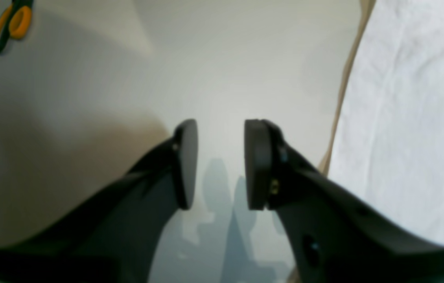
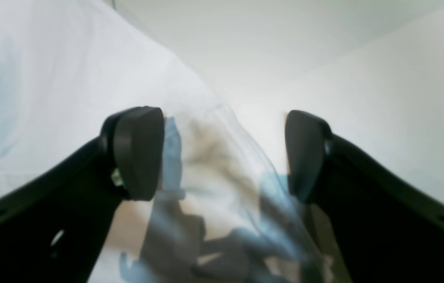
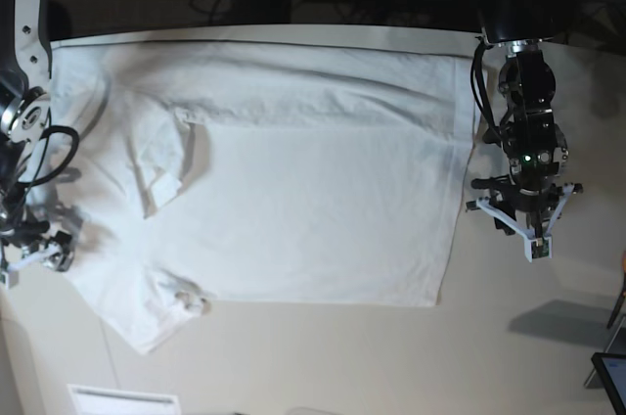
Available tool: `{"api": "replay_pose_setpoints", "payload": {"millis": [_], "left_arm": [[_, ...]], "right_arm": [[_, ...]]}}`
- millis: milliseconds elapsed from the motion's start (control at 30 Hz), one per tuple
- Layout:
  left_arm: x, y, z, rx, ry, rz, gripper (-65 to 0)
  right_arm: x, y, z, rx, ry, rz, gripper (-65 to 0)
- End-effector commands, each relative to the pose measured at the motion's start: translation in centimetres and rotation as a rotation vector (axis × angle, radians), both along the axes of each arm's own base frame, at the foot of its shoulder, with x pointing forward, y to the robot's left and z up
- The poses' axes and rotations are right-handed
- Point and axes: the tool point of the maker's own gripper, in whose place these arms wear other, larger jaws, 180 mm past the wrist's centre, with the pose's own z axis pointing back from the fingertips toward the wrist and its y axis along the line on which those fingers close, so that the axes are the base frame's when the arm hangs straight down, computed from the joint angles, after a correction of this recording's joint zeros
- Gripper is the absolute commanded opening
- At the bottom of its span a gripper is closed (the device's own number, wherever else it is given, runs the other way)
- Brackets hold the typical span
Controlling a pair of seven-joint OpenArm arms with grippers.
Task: Fold the T-shirt properly
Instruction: 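Move the left gripper along the shirt side toward the hem corner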
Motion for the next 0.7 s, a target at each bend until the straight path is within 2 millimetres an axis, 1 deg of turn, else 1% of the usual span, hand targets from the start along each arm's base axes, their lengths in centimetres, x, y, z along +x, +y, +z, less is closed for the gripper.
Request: {"api": "replay_pose_setpoints", "payload": {"millis": [0, 67, 167, 200, 267, 367, 433, 533, 567, 600, 633, 667], "left_arm": [[0.9, 0.7, 2.0, 0.028, -0.056, 0.003, -42.8], [1.1, 0.7, 2.2, 0.028, -0.062, 0.003, -42.8], [1.5, 0.8, 2.4, 0.024, -0.068, 0.008, -42.8], [1.8, 1.0, 2.4, 0.021, -0.066, 0.012, -42.8], [2.0, 1.4, 1.5, 0.010, -0.042, 0.026, -42.7], [2.9, 1.9, 0.2, -0.029, -0.010, 0.050, -42.5], [4.1, 1.6, -0.3, -0.115, -0.010, 0.059, -42.5], [6.4, 1.2, -0.1, -0.274, -0.040, 0.071, -42.3], [7.2, 1.2, 0.3, -0.316, -0.060, 0.075, -42.0], [8.2, 1.0, 0.6, -0.354, -0.085, 0.076, -40.1], [9.0, 1.1, 0.8, -0.385, -0.112, 0.084, -35.6], [9.7, 1.3, 0.9, -0.400, -0.129, 0.096, -29.4]], "right_arm": [[1.7, 0.3, 1.8, 0.001, -0.051, 0.004, -19.0], [1.4, 1.0, 1.0, 0.009, -0.039, 0.011, -19.0], [1.5, 1.4, 0.9, 0.014, -0.039, 0.016, -19.6], [1.6, 1.8, 0.8, 0.020, -0.039, 0.019, -21.2], [1.8, 2.5, 0.7, 0.027, -0.040, 0.028, -27.3], [1.9, 2.8, 0.6, 0.030, -0.042, 0.031, -39.5], [1.9, 2.9, 0.7, 0.031, -0.043, 0.032, -48.5], [1.9, 3.0, 0.7, 0.031, -0.044, 0.033, -62.4], [1.9, 3.0, 0.7, 0.031, -0.044, 0.033, -65.0], [1.9, 3.0, 0.7, 0.031, -0.044, 0.033, -65.0], [1.9, 3.0, 0.7, 0.031, -0.044, 0.033, -64.4], [1.9, 3.0, 0.7, 0.031, -0.044, 0.033, -64.3]]}}
